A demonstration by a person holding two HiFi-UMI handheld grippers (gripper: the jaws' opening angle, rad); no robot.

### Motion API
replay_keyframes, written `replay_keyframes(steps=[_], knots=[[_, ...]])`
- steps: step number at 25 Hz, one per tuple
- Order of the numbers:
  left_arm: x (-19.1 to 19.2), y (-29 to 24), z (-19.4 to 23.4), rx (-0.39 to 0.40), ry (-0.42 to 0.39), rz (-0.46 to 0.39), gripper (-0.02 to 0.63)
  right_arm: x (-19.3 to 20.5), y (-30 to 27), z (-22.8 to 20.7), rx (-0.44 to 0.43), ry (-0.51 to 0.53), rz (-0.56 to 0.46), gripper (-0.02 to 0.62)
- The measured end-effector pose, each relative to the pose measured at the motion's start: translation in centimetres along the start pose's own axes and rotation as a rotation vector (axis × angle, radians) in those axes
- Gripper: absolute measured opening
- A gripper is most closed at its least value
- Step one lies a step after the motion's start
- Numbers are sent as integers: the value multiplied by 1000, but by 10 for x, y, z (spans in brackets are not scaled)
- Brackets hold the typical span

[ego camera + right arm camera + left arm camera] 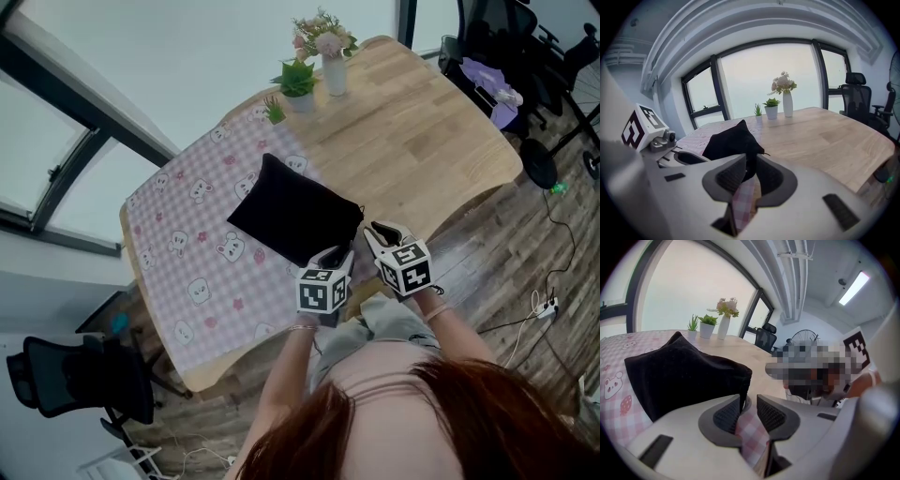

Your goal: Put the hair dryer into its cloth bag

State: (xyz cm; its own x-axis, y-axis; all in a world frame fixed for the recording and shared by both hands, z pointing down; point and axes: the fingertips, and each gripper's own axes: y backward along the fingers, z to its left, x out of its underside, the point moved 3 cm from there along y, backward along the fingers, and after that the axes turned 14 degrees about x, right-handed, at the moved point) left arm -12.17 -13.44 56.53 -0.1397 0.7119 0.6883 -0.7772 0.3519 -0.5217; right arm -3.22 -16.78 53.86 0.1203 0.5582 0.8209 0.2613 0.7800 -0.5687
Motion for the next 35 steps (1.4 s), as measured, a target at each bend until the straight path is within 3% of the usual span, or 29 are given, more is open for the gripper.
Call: replay_keyframes(steps=[16, 24, 35], knots=[[-16, 31, -13, 11, -104, -81, 104, -13, 21, 12, 58, -36, -75, 71], [-27, 52, -17, -63, -108, -164, 89, -24, 30, 13, 36, -16, -130, 48], [-48, 79, -56, -185, -172, -273, 41, -35, 61, 6, -42, 38, -184, 44]])
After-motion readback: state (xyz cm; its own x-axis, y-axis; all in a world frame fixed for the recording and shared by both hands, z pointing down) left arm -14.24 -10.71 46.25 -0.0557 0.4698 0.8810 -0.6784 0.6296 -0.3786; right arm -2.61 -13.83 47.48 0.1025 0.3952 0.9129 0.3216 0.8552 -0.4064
